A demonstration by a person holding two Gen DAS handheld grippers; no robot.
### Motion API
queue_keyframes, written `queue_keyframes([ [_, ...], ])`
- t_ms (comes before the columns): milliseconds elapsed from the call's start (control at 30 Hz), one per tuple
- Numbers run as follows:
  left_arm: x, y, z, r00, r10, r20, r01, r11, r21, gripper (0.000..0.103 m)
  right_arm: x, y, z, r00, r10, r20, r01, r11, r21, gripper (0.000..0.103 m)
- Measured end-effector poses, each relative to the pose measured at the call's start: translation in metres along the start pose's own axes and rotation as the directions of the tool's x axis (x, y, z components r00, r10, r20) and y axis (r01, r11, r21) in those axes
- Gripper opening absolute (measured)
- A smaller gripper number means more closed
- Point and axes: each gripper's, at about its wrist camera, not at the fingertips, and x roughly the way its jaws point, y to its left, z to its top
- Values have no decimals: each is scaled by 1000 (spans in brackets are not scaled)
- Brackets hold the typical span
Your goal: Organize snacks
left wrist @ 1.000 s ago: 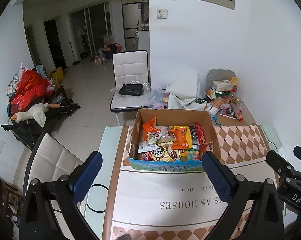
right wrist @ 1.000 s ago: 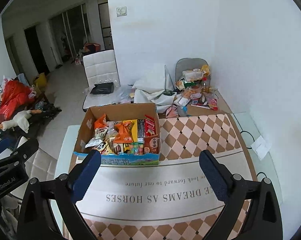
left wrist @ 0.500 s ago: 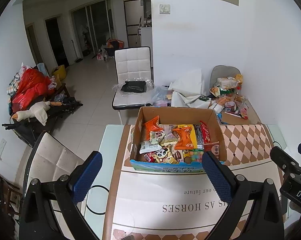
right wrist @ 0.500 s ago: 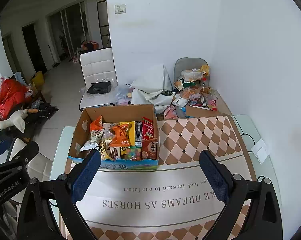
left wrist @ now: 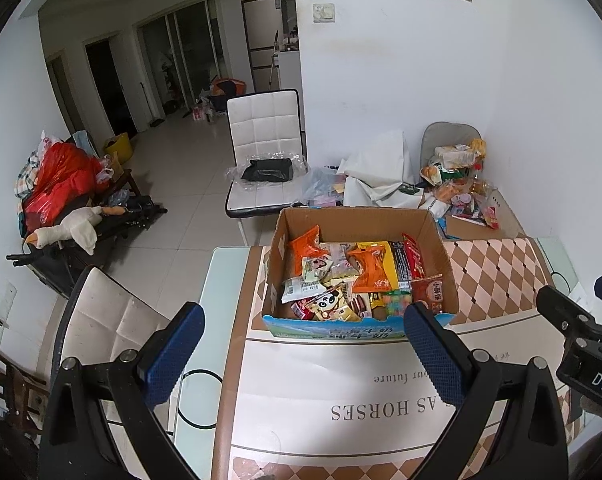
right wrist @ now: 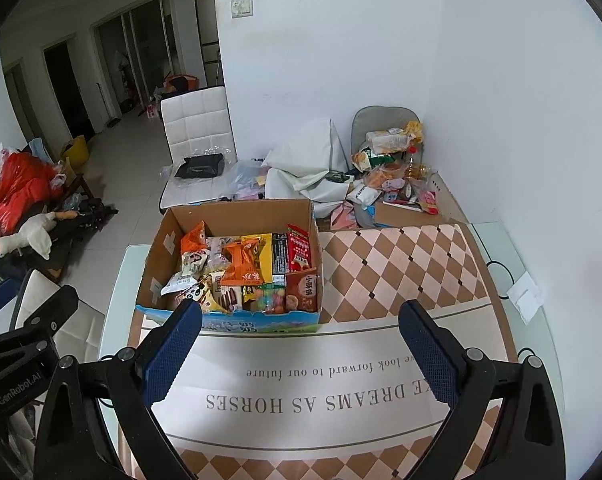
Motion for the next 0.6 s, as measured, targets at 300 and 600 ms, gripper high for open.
queue_keyframes([
  [300, 2, -1, -2, 1000, 1, 1, -1, 1000, 4, 102, 3, 2, -4, 1000, 2, -1, -2, 1000, -5, 101],
  [600, 2, 1, -4, 1000, 24, 2, -24, 1000, 12, 102, 3, 1, -5, 1000, 4, -3, -4, 1000, -9, 101],
])
